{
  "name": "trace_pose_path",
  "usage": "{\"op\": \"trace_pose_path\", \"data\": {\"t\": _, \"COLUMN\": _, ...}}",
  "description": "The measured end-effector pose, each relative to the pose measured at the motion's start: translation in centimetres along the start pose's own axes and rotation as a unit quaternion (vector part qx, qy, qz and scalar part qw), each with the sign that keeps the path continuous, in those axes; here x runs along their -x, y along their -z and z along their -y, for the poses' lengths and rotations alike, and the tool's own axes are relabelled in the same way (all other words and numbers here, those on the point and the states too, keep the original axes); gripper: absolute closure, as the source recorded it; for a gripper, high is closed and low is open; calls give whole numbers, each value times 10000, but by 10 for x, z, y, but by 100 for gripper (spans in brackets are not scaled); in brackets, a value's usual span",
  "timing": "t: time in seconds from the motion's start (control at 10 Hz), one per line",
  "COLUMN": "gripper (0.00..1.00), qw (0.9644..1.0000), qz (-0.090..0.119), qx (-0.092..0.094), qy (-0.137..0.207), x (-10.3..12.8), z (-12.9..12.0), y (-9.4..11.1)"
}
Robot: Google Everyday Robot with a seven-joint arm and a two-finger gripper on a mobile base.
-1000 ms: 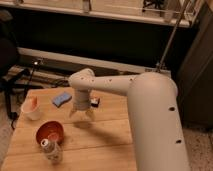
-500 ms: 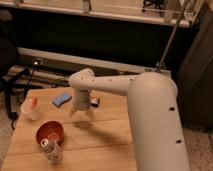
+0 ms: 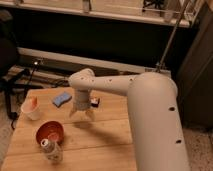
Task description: Place the bottle in the ceramic bowl
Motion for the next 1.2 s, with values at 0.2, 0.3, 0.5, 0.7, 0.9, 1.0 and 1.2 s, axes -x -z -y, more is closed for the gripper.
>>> {"op": "trace_pose_path", "data": {"t": 0.2, "gripper": 20, "qw": 10000, "qz": 1, "qx": 0, "qy": 0, "x": 0, "z": 0, "y": 0}}
{"op": "trace_pose_path", "data": {"t": 0.3, "gripper": 20, "qw": 10000, "qz": 7, "qx": 2, "qy": -1, "x": 0, "z": 0, "y": -1}}
{"op": "trace_pose_path", "data": {"t": 0.5, "gripper": 20, "qw": 10000, "qz": 63, "qx": -50, "qy": 14, "x": 3, "z": 3, "y": 1}}
{"op": "trace_pose_path", "data": {"t": 0.7, "gripper": 20, "qw": 9968, "qz": 452, "qx": -578, "qy": 322, "x": 31, "z": 29, "y": 25}}
{"op": "trace_pose_path", "data": {"t": 0.9, "gripper": 20, "qw": 9903, "qz": 777, "qx": -930, "qy": 679, "x": 59, "z": 47, "y": 49}}
{"op": "trace_pose_path", "data": {"t": 1.0, "gripper": 20, "qw": 9864, "qz": 949, "qx": -962, "qy": 934, "x": 81, "z": 52, "y": 61}}
{"op": "trace_pose_path", "data": {"t": 1.2, "gripper": 20, "qw": 9838, "qz": 1064, "qx": -554, "qy": 1331, "x": 114, "z": 56, "y": 56}}
